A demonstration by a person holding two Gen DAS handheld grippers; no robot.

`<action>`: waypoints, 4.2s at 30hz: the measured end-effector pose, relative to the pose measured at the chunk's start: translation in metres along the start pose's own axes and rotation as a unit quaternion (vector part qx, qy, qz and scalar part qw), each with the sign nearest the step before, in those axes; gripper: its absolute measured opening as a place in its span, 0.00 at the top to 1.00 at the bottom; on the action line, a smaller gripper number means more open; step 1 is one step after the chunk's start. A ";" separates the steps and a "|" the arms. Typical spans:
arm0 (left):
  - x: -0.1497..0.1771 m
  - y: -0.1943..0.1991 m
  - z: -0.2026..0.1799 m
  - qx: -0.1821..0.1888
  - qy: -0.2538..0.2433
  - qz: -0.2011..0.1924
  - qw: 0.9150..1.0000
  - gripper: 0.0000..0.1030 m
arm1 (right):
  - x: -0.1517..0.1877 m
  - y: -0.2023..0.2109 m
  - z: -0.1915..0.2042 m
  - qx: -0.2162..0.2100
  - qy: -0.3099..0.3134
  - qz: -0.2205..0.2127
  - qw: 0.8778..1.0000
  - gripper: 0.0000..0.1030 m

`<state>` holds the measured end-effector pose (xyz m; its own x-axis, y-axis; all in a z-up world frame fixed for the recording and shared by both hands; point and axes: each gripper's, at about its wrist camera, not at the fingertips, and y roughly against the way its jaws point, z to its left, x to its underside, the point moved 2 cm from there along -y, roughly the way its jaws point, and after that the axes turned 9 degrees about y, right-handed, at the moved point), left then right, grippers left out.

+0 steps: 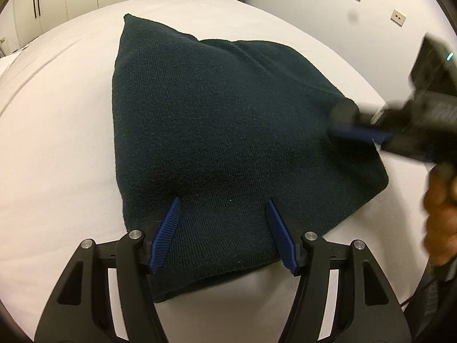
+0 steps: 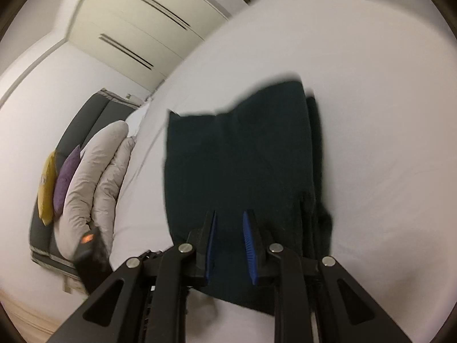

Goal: Fold small clothes

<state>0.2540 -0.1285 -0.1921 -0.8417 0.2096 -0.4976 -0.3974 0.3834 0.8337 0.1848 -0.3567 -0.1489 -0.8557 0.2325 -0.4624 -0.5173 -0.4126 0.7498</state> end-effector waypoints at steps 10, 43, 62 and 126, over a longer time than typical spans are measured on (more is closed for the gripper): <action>0.005 0.014 0.004 0.013 0.005 -0.005 1.000 0.41 | 0.035 0.040 -0.018 -0.012 0.005 -0.048 0.999 0.90; -0.055 0.016 0.129 0.121 0.216 -0.031 0.968 0.22 | -0.047 0.010 -0.056 -0.040 -0.065 -0.023 0.997 0.34; -0.083 -0.037 0.085 0.166 0.195 0.090 0.962 0.45 | -0.070 -0.040 -0.047 -0.052 -0.068 0.057 0.995 0.68; 0.089 0.217 0.060 -0.104 0.144 -0.193 0.965 0.21 | 0.127 0.022 0.164 -0.119 0.068 -0.017 0.990 0.49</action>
<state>0.1147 0.0276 -0.0695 -0.6714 -0.1837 -0.7179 -0.7409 0.1882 0.6447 0.0620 -0.1925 -0.1133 -0.8189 0.1352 -0.5577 -0.5134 -0.6069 0.6068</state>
